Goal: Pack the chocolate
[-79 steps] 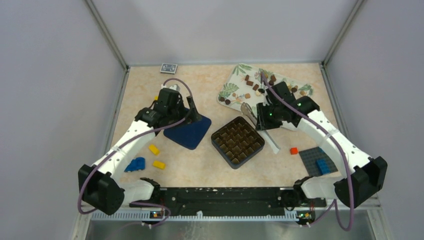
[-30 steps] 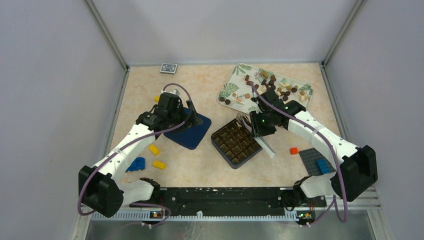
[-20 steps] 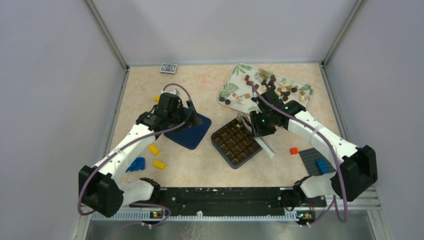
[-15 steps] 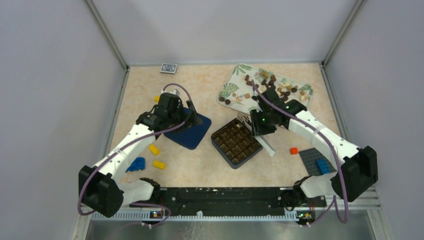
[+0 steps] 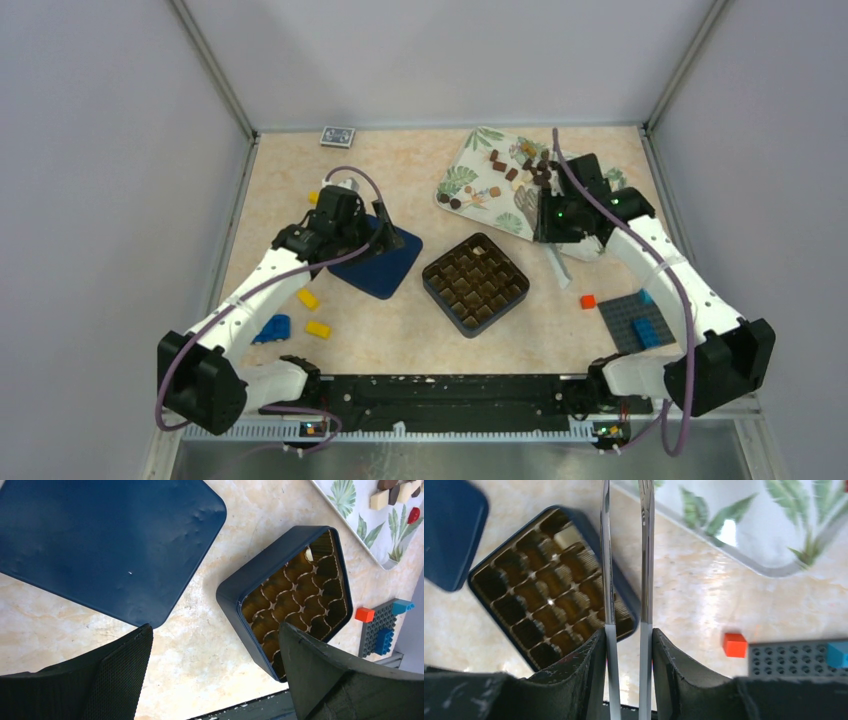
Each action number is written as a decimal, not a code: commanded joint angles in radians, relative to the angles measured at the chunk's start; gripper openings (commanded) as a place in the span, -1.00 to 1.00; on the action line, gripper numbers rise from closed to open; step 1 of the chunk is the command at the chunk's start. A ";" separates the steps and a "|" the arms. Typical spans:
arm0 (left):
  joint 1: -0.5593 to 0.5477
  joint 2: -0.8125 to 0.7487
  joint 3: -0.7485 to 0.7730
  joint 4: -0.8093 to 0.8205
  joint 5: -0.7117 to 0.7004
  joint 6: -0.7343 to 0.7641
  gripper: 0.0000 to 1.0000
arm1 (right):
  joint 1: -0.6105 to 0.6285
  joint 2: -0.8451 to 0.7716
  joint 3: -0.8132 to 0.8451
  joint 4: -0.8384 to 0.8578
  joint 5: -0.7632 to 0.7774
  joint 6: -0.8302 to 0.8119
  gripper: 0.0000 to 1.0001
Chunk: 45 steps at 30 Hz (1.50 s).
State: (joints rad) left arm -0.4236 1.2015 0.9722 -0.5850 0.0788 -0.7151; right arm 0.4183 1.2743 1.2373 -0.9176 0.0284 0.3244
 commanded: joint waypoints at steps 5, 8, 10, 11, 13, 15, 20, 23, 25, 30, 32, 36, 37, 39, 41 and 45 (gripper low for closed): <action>0.018 0.030 0.035 0.024 -0.007 0.034 0.98 | -0.179 -0.046 -0.076 -0.005 0.017 -0.056 -0.32; 0.022 0.054 0.060 -0.003 -0.036 0.031 0.98 | -0.190 -0.034 -0.122 0.020 -0.005 -0.059 -0.31; 0.029 0.065 0.077 -0.011 -0.037 0.030 0.97 | -0.191 -0.024 -0.144 0.031 -0.005 -0.058 -0.30; 0.029 0.066 0.079 -0.010 -0.035 0.030 0.97 | -0.192 -0.020 -0.155 0.037 -0.001 -0.055 -0.30; 0.031 0.067 0.079 -0.002 -0.027 0.031 0.97 | -0.194 -0.008 -0.167 0.046 0.003 -0.057 -0.30; 0.032 0.070 0.079 0.000 -0.021 0.034 0.97 | -0.197 0.006 -0.169 0.052 0.006 -0.060 -0.29; 0.041 0.076 0.080 0.003 0.024 0.031 0.98 | -0.197 0.050 -0.164 0.081 -0.002 -0.066 -0.27; 0.042 0.069 0.074 0.016 0.029 0.020 0.97 | -0.196 0.087 -0.150 0.090 0.012 -0.072 -0.27; 0.044 0.068 0.069 0.022 0.026 0.018 0.97 | -0.197 0.106 -0.143 0.095 0.031 -0.075 -0.26; 0.049 0.072 0.063 0.019 0.025 0.021 0.98 | -0.196 0.148 -0.116 0.092 0.062 -0.091 -0.25; 0.051 0.067 0.056 0.020 0.024 0.022 0.97 | -0.195 0.157 -0.113 0.093 0.064 -0.099 -0.24; 0.053 0.065 0.051 0.022 0.025 0.019 0.97 | -0.186 0.176 -0.101 0.089 0.077 -0.108 -0.22; 0.052 0.065 0.051 0.021 0.027 0.020 0.97 | -0.181 0.182 -0.096 0.089 0.075 -0.110 -0.22; 0.054 0.064 0.051 0.022 0.027 0.021 0.98 | -0.163 0.197 -0.087 0.088 0.091 -0.116 -0.21; 0.054 0.058 0.050 0.021 0.026 0.022 0.98 | -0.139 0.219 -0.073 0.081 0.124 -0.119 -0.21; 0.058 0.045 0.043 0.020 0.024 0.023 0.97 | -0.099 0.265 -0.044 0.071 0.183 -0.121 -0.21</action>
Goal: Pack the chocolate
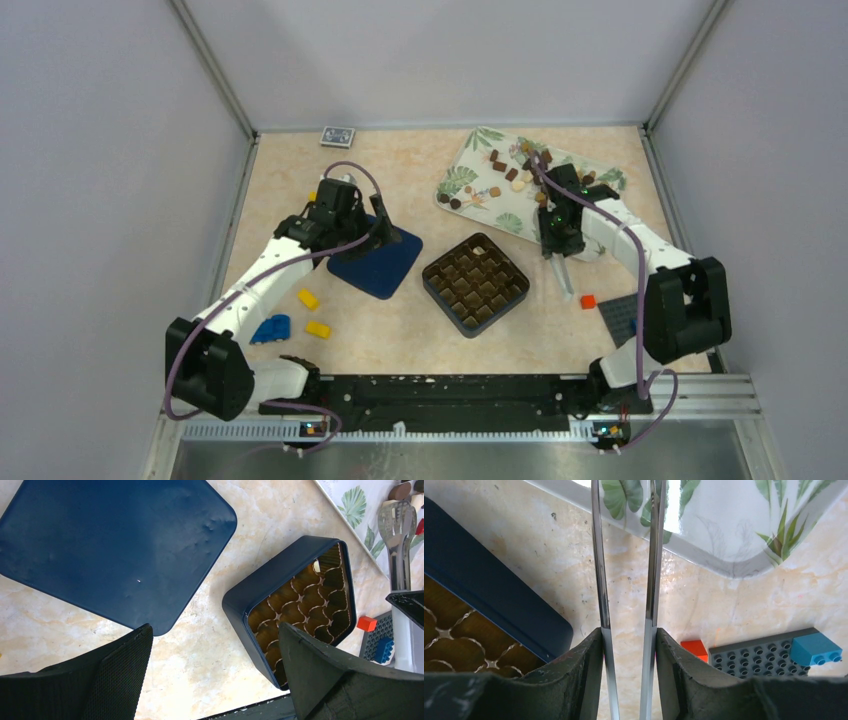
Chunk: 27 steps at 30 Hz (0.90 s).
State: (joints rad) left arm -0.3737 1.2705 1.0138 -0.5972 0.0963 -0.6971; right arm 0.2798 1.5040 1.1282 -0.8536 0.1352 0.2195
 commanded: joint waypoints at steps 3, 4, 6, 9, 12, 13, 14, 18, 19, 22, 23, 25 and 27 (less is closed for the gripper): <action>0.010 -0.035 -0.004 0.026 0.005 0.006 0.97 | 0.055 0.058 0.082 0.001 0.105 -0.019 -0.21; 0.011 -0.038 -0.004 0.024 0.004 0.008 0.97 | 0.057 0.063 0.090 -0.001 0.112 -0.020 -0.21; 0.013 -0.045 -0.007 0.022 0.003 0.011 0.97 | 0.059 0.076 0.100 -0.005 0.125 -0.022 -0.21; 0.014 -0.052 -0.008 0.018 -0.003 0.014 0.97 | 0.058 0.086 0.106 -0.002 0.131 -0.024 -0.20; 0.017 -0.053 -0.009 0.017 -0.001 0.015 0.97 | 0.059 0.095 0.116 0.002 0.133 -0.025 -0.19; 0.016 -0.053 -0.009 0.017 0.000 0.014 0.97 | 0.059 0.100 0.119 0.003 0.134 -0.025 -0.19; 0.016 -0.053 -0.010 0.017 0.001 0.014 0.97 | 0.058 0.105 0.122 0.002 0.133 -0.026 -0.19; 0.018 -0.054 -0.011 0.017 0.006 0.013 0.97 | 0.061 0.107 0.129 -0.002 0.127 -0.028 -0.24; 0.018 -0.056 -0.012 0.018 0.006 0.013 0.97 | 0.063 0.106 0.131 -0.004 0.126 -0.029 -0.27; 0.018 -0.057 -0.012 0.019 0.008 0.010 0.98 | 0.068 0.097 0.134 -0.012 0.125 -0.029 -0.44; 0.019 -0.057 -0.013 0.019 0.008 0.011 0.98 | 0.068 0.094 0.138 -0.016 0.118 -0.029 -0.49; 0.019 -0.059 -0.014 0.018 0.006 0.010 0.97 | 0.069 0.084 0.141 -0.019 0.101 -0.030 -0.61; 0.018 -0.064 -0.015 0.017 0.001 0.005 0.97 | 0.069 0.070 0.149 -0.028 0.095 -0.030 -0.68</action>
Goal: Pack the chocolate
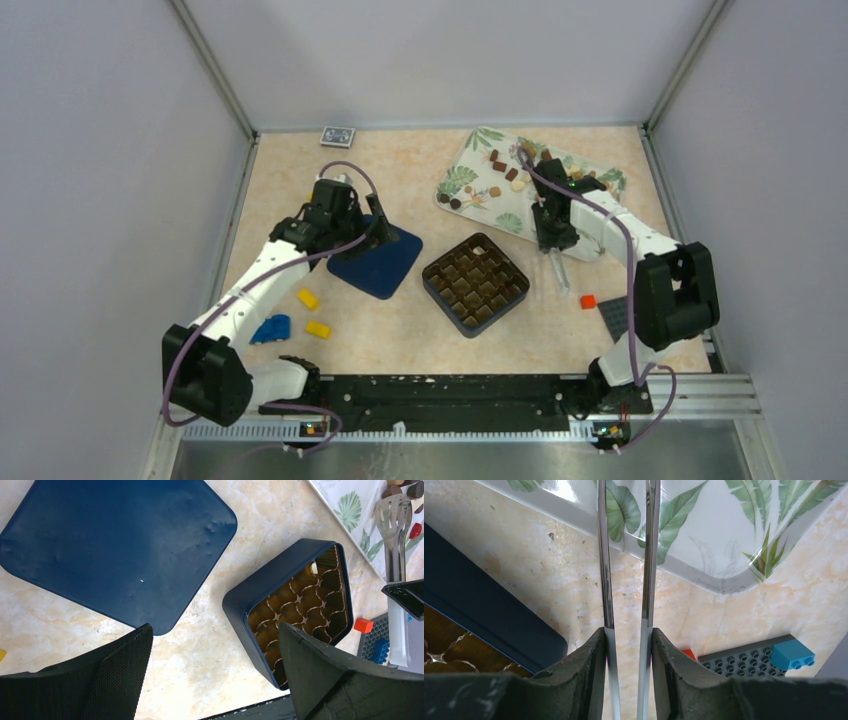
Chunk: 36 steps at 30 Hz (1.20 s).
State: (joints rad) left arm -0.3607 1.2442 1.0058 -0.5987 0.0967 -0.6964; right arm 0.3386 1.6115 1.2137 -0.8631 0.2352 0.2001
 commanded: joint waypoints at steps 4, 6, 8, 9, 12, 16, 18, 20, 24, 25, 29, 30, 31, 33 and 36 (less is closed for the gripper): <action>0.005 -0.051 -0.010 0.022 -0.005 0.005 0.98 | 0.011 -0.071 0.092 -0.045 -0.013 -0.009 -0.74; 0.007 -0.050 -0.007 0.018 -0.008 0.008 0.97 | 0.013 -0.095 0.107 -0.061 -0.025 -0.009 -0.75; 0.008 -0.048 -0.003 0.014 -0.011 0.012 0.97 | 0.018 -0.120 0.127 -0.080 -0.054 -0.010 -0.77; 0.008 -0.047 -0.001 0.012 -0.013 0.014 0.97 | 0.024 -0.134 0.136 -0.091 -0.063 -0.010 -0.77; 0.014 -0.043 0.011 0.004 -0.023 0.025 0.98 | 0.051 -0.175 0.159 -0.126 -0.106 -0.012 -0.78; 0.029 -0.039 0.037 -0.019 -0.048 0.035 0.97 | 0.110 -0.228 0.179 -0.171 -0.173 -0.014 -0.78; 0.035 -0.045 0.041 -0.017 -0.052 0.028 0.97 | 0.141 -0.252 0.181 -0.189 -0.208 -0.006 -0.79; 0.038 -0.054 0.034 0.001 -0.042 0.020 0.97 | 0.177 -0.274 0.177 -0.197 -0.229 0.006 -0.79; 0.040 -0.045 0.032 0.009 -0.024 0.011 0.97 | 0.247 -0.298 0.150 -0.197 -0.275 0.023 -0.79; 0.040 -0.042 0.033 0.006 -0.023 0.013 0.97 | 0.262 -0.300 0.140 -0.195 -0.288 0.025 -0.79; 0.042 -0.046 0.030 0.001 -0.029 0.015 0.97 | 0.321 -0.291 0.095 -0.185 -0.312 0.026 -0.79; 0.042 -0.048 0.030 -0.001 -0.029 0.015 0.98 | 0.335 -0.285 0.083 -0.181 -0.313 0.028 -0.79; 0.042 -0.051 0.029 -0.002 -0.029 0.014 0.98 | 0.345 -0.279 0.076 -0.177 -0.315 0.028 -0.79; 0.043 -0.057 0.023 -0.001 -0.029 0.010 0.97 | 0.368 -0.267 0.060 -0.164 -0.319 0.031 -0.79; 0.043 -0.062 0.014 -0.003 -0.024 0.006 0.97 | 0.385 -0.247 0.049 -0.149 -0.316 0.030 -0.78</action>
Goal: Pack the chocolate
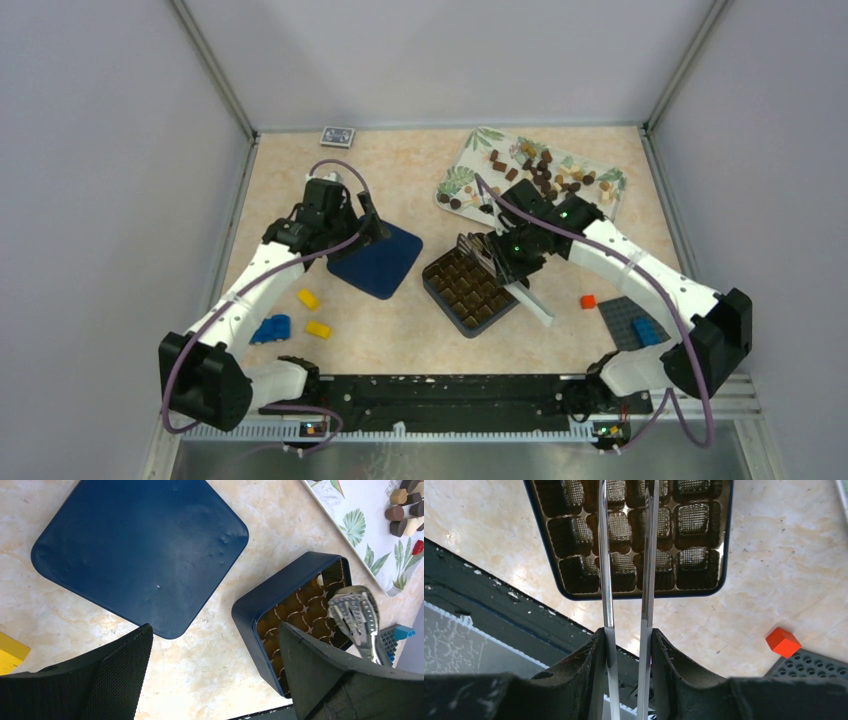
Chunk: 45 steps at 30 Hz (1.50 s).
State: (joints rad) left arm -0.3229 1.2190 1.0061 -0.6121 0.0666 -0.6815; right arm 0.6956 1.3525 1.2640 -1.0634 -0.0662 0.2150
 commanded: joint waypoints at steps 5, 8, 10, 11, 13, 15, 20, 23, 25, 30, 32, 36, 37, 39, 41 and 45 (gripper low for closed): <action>0.005 -0.045 0.004 0.010 0.010 -0.012 0.97 | 0.031 0.029 -0.004 0.066 -0.009 0.013 -0.78; 0.005 -0.046 0.000 0.010 0.013 -0.014 0.97 | 0.034 0.032 -0.012 0.068 -0.009 0.011 -0.78; 0.005 -0.043 0.000 0.012 0.015 -0.014 0.98 | 0.035 0.037 -0.014 0.069 0.002 0.009 -0.78; 0.005 -0.041 0.000 0.013 0.016 -0.014 0.97 | 0.036 0.038 -0.014 0.071 0.009 0.010 -0.78; 0.005 -0.036 0.002 0.015 0.018 -0.014 0.97 | 0.035 0.040 -0.014 0.074 0.035 0.015 -0.78; 0.005 -0.033 0.002 0.014 0.020 -0.014 0.97 | 0.035 0.047 -0.019 0.076 0.061 0.023 -0.77; 0.006 -0.030 -0.001 0.014 0.018 -0.012 0.97 | 0.035 0.069 -0.037 0.085 0.057 0.023 -0.75; 0.007 -0.032 -0.004 0.018 0.015 -0.014 0.97 | 0.035 0.071 -0.052 0.096 0.061 0.024 -0.75; 0.007 -0.030 -0.007 0.020 0.017 -0.014 0.97 | 0.036 0.075 -0.060 0.097 0.063 0.025 -0.75; 0.007 -0.029 -0.020 0.038 0.030 -0.015 0.97 | 0.036 0.083 -0.065 0.101 0.063 0.026 -0.67; 0.007 -0.024 -0.018 0.037 0.033 -0.013 0.97 | 0.036 0.083 -0.063 0.103 0.063 0.028 -0.57; 0.007 -0.026 -0.021 0.036 0.032 -0.010 0.97 | 0.038 0.085 -0.057 0.103 0.063 0.033 -0.41; 0.007 -0.026 -0.021 0.035 0.029 -0.012 0.97 | 0.038 0.082 -0.054 0.102 0.063 0.034 -0.39; 0.007 -0.031 -0.024 0.041 0.030 -0.011 0.97 | 0.038 0.086 -0.053 0.099 0.080 0.035 -0.37; 0.007 -0.040 -0.031 0.049 0.031 -0.010 0.97 | 0.038 0.088 -0.055 0.102 0.092 0.036 -0.35; 0.008 -0.045 -0.037 0.050 0.024 -0.008 0.97 | 0.038 0.089 -0.054 0.100 0.089 0.038 -0.28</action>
State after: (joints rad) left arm -0.3214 1.1999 0.9817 -0.5980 0.0895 -0.6865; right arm 0.7242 1.4414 1.1973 -0.9806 -0.0074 0.2394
